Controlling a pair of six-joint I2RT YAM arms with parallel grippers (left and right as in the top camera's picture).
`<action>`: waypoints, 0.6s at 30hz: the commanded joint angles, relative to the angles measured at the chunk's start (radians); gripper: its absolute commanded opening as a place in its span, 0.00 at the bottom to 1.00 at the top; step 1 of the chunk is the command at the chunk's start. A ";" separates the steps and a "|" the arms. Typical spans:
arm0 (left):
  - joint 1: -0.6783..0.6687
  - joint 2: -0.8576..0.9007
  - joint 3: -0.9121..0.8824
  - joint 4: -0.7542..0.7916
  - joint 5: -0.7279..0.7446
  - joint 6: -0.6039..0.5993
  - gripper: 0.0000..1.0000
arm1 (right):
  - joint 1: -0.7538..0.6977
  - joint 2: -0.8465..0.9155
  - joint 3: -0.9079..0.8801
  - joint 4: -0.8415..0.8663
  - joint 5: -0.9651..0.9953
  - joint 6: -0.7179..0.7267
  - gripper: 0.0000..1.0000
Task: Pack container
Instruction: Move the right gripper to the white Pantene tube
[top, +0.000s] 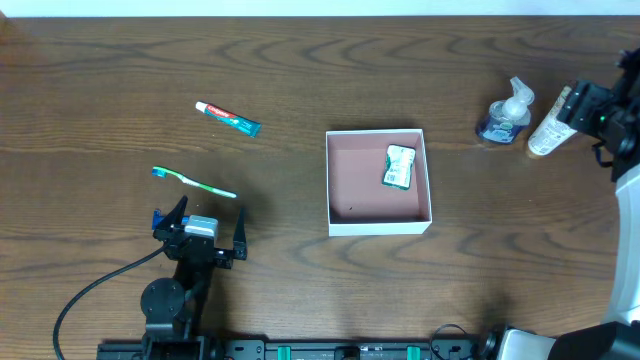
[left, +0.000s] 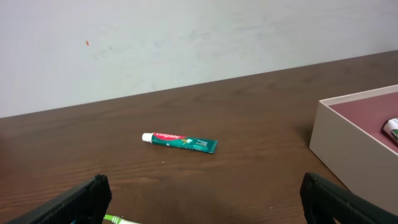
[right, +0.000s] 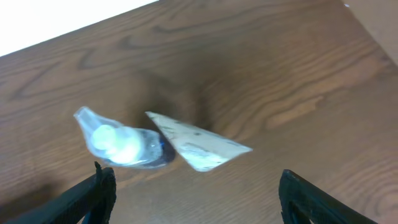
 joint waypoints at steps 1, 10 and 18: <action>0.005 -0.005 -0.019 -0.032 0.011 -0.008 0.98 | -0.021 0.005 0.013 0.000 -0.029 0.023 0.80; 0.005 -0.005 -0.019 -0.032 0.011 -0.008 0.98 | -0.043 0.084 0.013 0.001 -0.039 0.023 0.79; 0.005 -0.005 -0.019 -0.032 0.011 -0.008 0.98 | -0.053 0.100 0.013 0.037 -0.041 0.007 0.76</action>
